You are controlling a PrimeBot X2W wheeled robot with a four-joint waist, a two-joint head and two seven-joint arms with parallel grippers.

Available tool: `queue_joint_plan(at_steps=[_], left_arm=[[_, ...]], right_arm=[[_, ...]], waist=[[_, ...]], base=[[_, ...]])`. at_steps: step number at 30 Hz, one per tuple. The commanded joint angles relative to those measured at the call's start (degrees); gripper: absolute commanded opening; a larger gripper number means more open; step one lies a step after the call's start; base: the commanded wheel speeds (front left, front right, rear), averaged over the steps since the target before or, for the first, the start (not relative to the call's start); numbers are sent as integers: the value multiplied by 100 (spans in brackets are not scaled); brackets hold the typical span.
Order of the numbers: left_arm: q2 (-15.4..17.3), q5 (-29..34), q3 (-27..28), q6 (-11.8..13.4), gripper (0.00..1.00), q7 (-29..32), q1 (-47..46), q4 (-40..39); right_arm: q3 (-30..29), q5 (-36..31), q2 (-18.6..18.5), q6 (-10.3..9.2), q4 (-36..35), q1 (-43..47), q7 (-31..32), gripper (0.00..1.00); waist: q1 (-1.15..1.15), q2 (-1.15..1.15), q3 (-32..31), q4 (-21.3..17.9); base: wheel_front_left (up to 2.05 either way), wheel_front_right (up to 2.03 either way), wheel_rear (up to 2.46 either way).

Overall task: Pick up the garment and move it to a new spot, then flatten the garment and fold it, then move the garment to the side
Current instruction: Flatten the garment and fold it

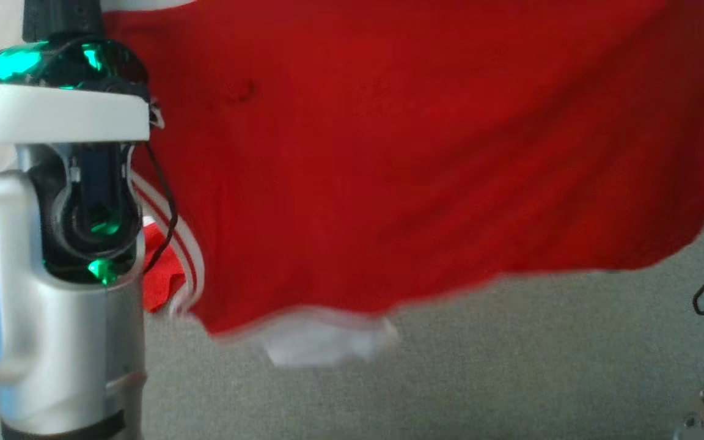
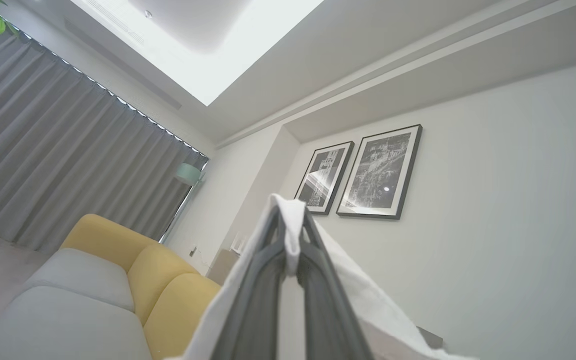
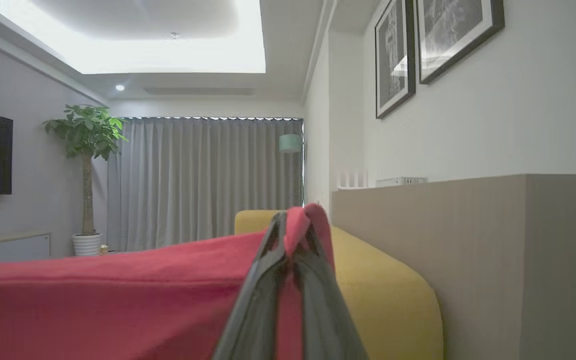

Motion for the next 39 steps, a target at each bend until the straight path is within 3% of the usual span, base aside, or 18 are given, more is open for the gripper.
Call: queue_joint_plan(at_steps=[1, 6, 11, 15, 16, 18, 21, 25, 32, 39], left_arm=[[181, 11, 159, 115, 0, 172, -305, -257], [380, 92, 186, 319, 0, 543, -550, -9], [472, -48, 348, 360, 0, 719, -1173, 734], [692, 134, 317, 78, 0, 540, -2199, 1710], [765, 198, 334, -59, 0, 374, -2749, 2275], [800, 190, 355, -211, 0, 243, -3277, 2840], [825, 173, 266, -642, 0, 19, -3922, 3525], [766, 213, 308, -820, 0, -476, -4491, 4223], [605, 303, -17, -1189, 0, -886, -4219, 5170], [653, 348, -808, -1382, 0, -632, -3013, 5594]], right_arm=[[-7, -35, 137, 20, -349, -230, 310, 0], [-23, -106, 232, 20, -499, -219, 920, 0], [65, -53, 301, 20, -57, -706, 918, 0], [371, -141, 190, 20, 957, -1614, 201, 0], [490, -158, 102, 20, 1620, -2159, -330, 0], [440, -154, 86, 20, 2288, -2730, -875, 0], [222, -206, 86, 20, 3221, -3486, -1614, 0], [306, -235, 26, 20, 4071, -4151, -2520, 0], [494, 105, -99, 20, 5388, -3892, -3406, 0], [1047, 285, -186, 20, 6552, -2885, -3344, 0]], waist=[[0, 0, 22, 22], [0, 0, 308, 12], [0, 0, 901, -34], [0, 0, 1540, -32], [0, 0, 1791, -10], [0, 0, 2014, 27], [0, 0, 2245, 111], [0, 0, 2471, 230], [0, 0, 2596, 362], [0, 0, 2415, 427]], base=[[0, 0, 0], [0, 0, 0], [0, 0, 0], [0, 0, 0], [0, 0, 0], [0, 0, 0], [0, 0, 0], [0, 0, 0], [0, 0, 0], [0, 0, 0]])
